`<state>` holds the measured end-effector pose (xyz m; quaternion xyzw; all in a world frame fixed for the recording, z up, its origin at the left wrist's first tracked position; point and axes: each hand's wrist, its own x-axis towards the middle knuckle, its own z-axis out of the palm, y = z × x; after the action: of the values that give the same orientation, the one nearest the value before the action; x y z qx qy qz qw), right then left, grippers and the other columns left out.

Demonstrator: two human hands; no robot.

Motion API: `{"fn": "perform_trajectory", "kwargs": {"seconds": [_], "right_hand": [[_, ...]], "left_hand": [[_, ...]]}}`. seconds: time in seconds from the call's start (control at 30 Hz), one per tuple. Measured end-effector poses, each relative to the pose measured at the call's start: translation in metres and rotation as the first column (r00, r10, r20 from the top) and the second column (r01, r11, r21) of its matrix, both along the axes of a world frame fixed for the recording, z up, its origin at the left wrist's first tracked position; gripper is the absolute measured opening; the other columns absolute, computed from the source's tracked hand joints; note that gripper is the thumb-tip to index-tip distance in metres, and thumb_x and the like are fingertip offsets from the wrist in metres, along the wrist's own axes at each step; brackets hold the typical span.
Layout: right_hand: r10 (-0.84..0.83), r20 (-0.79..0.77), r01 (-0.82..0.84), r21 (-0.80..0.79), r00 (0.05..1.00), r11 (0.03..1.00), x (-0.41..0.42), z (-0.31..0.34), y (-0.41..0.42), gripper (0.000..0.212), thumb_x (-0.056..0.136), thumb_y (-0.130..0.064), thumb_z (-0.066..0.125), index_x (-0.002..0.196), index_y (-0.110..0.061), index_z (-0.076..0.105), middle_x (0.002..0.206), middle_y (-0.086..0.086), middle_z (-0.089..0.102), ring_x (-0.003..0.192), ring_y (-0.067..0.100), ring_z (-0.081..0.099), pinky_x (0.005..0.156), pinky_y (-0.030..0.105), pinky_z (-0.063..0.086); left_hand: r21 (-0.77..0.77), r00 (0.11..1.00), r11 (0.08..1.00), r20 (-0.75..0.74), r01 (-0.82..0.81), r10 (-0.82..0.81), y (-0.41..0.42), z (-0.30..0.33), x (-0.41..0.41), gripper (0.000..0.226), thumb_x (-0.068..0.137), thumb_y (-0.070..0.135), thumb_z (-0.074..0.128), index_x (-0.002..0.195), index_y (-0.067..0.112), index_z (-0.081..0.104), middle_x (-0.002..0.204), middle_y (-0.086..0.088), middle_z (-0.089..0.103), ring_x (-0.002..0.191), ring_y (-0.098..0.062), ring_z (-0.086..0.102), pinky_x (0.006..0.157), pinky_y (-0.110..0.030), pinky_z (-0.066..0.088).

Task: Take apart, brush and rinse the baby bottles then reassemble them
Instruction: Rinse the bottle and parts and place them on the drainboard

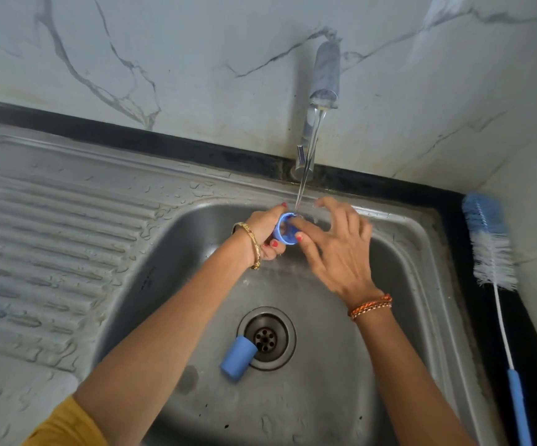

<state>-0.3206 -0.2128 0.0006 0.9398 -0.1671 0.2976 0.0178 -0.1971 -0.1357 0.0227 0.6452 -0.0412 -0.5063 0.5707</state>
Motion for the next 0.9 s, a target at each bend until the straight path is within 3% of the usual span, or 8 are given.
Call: {"fn": "perform_trajectory", "kwargs": {"seconds": [0.07,0.2,0.33,0.47,0.6,0.7,0.83,0.9], "right_hand": [[0.001,-0.03,-0.003,-0.059,1.0,0.998,-0.003,-0.001,-0.007,0.051,0.097,-0.049,0.021,0.108,-0.033,0.068,0.124,0.002,0.039,0.111,0.022,0.038,0.084,0.036,0.025],[-0.066,0.045,0.069,-0.081,0.997,0.994,-0.005,-0.002,-0.005,0.036,0.092,-0.041,0.036,0.103,-0.031,0.07,0.117,0.003,0.041,0.105,0.022,0.041,0.08,0.035,0.027],[-0.124,0.189,0.068,0.281,0.974,0.957,0.001,-0.003,0.019,0.043,0.088,-0.041,0.035,0.092,-0.019,0.073,0.114,0.003,0.044,0.106,0.016,0.036,0.08,0.029,0.024],[-0.166,0.21,-0.091,0.841,0.964,0.534,0.009,0.006,0.04,0.033,0.086,-0.05,0.038,0.085,-0.034,0.067,0.12,-0.007,0.035,0.11,0.003,0.023,0.095,0.014,0.016],[-0.276,0.15,-0.026,0.913,0.949,0.406,0.01,0.011,0.029,0.026,0.097,-0.028,0.043,0.089,-0.028,0.068,0.119,-0.01,0.041,0.117,0.008,0.026,0.101,0.02,0.019],[-0.331,0.198,-0.147,0.974,0.923,0.174,0.015,0.018,0.021,0.026,0.096,-0.025,0.046,0.09,-0.016,0.07,0.118,-0.001,0.051,0.108,0.009,0.048,0.083,0.007,0.037],[-0.258,0.279,-0.225,0.949,0.925,0.219,0.021,0.02,0.028,0.022,0.092,-0.008,0.053,0.079,-0.018,0.068,0.1,0.009,0.063,0.092,0.016,0.06,0.074,0.016,0.047],[-0.289,0.244,-0.215,0.968,0.926,0.129,0.022,0.026,0.029,0.028,0.095,-0.009,0.047,0.075,-0.013,0.066,0.083,0.007,0.066,0.074,0.006,0.061,0.065,0.008,0.044]], "left_hand": [[0.012,0.999,1.0,0.035,0.004,-0.004,0.0,0.002,-0.001,0.041,0.096,0.041,0.041,0.067,0.013,0.048,0.046,-0.001,0.045,0.026,-0.006,0.03,0.033,-0.009,0.018],[-0.055,0.995,0.997,0.079,-0.056,0.06,-0.006,0.007,-0.008,0.042,0.096,0.041,0.044,0.067,0.011,0.051,0.043,-0.002,0.043,0.024,-0.006,0.03,0.03,-0.008,0.02],[-0.107,0.963,0.968,0.123,-0.227,0.24,-0.016,0.01,-0.015,0.043,0.095,0.041,0.046,0.066,0.009,0.048,0.05,-0.004,0.045,0.021,-0.006,0.037,0.028,-0.011,0.028],[-0.172,0.936,0.934,0.11,-0.314,0.335,-0.021,0.004,-0.02,0.046,0.096,0.045,0.039,0.078,0.009,0.061,0.065,-0.004,0.058,0.041,-0.006,0.054,0.044,-0.018,0.043],[-0.242,0.954,0.941,0.125,-0.235,0.271,-0.021,0.006,-0.022,0.036,0.098,0.04,0.037,0.097,0.012,0.059,0.076,-0.003,0.058,0.06,-0.011,0.055,0.053,-0.021,0.046],[-0.327,0.974,0.932,0.107,-0.157,0.202,-0.014,-0.001,-0.026,0.028,0.098,0.025,0.043,0.103,0.005,0.062,0.075,-0.002,0.061,0.06,-0.01,0.058,0.051,-0.02,0.046],[-0.395,0.955,0.87,-0.155,-0.294,0.252,-0.008,-0.001,-0.027,0.018,0.095,0.02,0.048,0.086,0.01,0.06,0.077,-0.007,0.061,0.071,-0.018,0.057,0.058,-0.026,0.052],[-0.412,0.957,0.863,-0.145,-0.291,0.253,-0.005,-0.003,-0.027,0.014,0.093,0.019,0.051,0.086,0.011,0.06,0.081,-0.008,0.06,0.071,-0.016,0.058,0.061,-0.024,0.051]]}}
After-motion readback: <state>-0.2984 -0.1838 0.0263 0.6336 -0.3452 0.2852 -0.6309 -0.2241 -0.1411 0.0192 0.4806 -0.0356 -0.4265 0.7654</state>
